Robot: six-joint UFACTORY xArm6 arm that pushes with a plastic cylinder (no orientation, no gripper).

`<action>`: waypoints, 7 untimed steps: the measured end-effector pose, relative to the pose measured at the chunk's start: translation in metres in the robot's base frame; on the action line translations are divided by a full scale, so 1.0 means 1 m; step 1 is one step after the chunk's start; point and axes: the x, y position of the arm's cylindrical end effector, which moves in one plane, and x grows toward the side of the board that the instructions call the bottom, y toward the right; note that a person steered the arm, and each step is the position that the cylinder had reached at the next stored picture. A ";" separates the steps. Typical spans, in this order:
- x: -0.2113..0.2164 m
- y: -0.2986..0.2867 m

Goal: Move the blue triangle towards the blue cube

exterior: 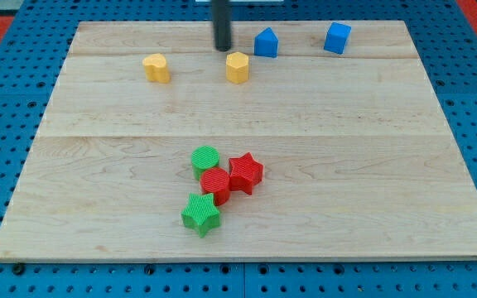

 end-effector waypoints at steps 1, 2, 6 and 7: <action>0.012 0.048; 0.035 0.048; 0.111 0.027; 0.107 -0.034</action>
